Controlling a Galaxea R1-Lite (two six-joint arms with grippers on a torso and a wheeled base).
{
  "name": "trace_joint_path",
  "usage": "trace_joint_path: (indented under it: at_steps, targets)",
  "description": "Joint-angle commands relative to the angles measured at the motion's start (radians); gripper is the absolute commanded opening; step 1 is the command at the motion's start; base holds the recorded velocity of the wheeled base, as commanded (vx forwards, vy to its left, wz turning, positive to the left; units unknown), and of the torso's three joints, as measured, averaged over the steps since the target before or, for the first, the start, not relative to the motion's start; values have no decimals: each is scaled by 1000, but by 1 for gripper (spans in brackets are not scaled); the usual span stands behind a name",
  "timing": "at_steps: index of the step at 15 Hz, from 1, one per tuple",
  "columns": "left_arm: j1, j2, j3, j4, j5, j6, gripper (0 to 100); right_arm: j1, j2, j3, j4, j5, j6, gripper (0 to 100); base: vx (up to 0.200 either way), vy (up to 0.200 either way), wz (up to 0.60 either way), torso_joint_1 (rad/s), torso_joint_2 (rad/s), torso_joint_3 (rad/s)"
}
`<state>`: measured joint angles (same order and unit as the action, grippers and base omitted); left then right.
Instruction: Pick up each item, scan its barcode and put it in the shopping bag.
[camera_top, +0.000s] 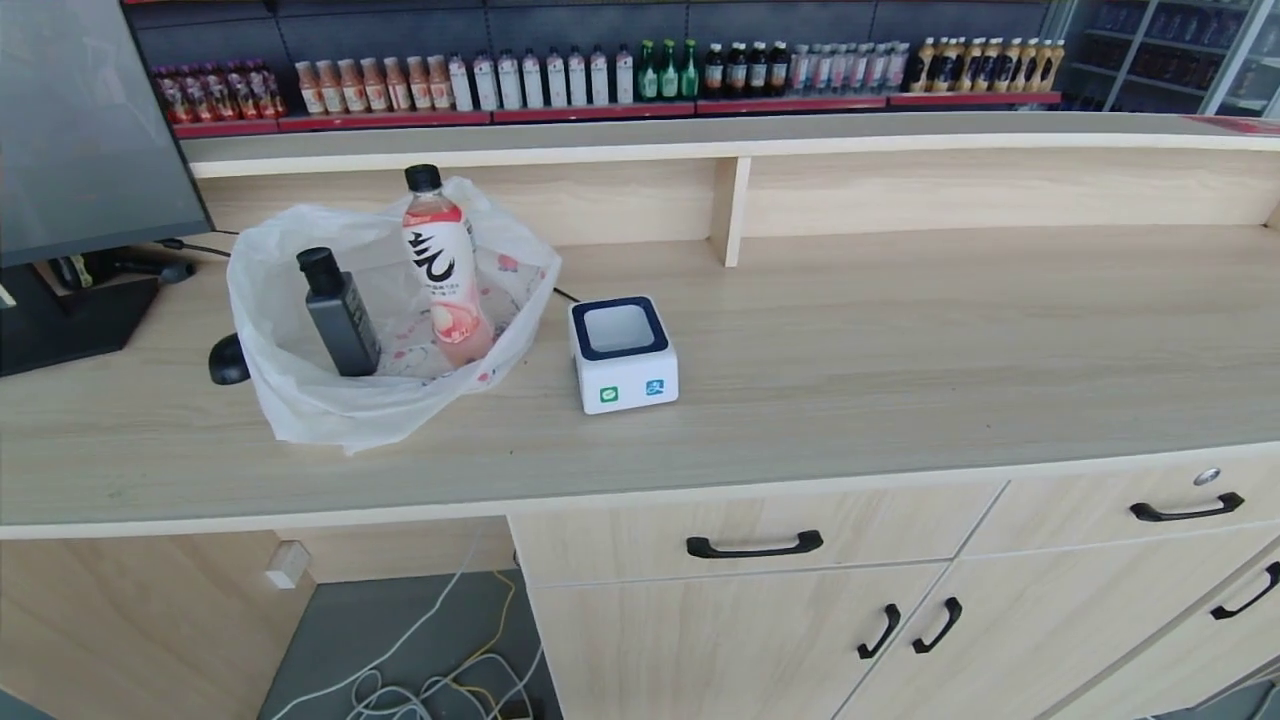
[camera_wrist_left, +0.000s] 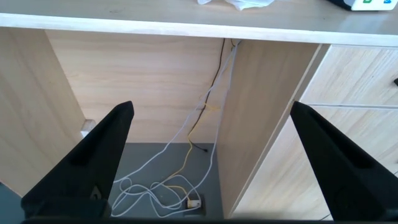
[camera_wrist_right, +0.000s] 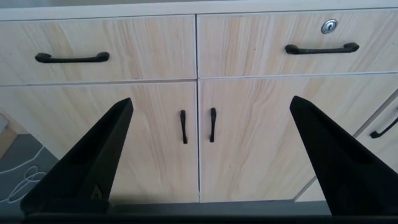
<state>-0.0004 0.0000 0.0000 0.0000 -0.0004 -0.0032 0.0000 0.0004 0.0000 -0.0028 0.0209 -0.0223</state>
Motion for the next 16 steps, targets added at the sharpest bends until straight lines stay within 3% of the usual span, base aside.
trace_joint_path:
  at_steps: [1, 13, 16]
  targets:
    - [0, 0, 0, 0, 0, -3, 100, 0, 1, 0, 0, 1, 1, 100, 0, 0, 0, 0, 0, 0]
    - [0, 0, 0, 0, 0, -1, 100, 0, 1, 0, 0, 1, 1, 100, 0, 0, 0, 0, 0, 0]
    - [0, 0, 0, 0, 0, -1, 100, 0, 1, 0, 0, 1, 2, 100, 0, 200, 0, -6, 2, 6]
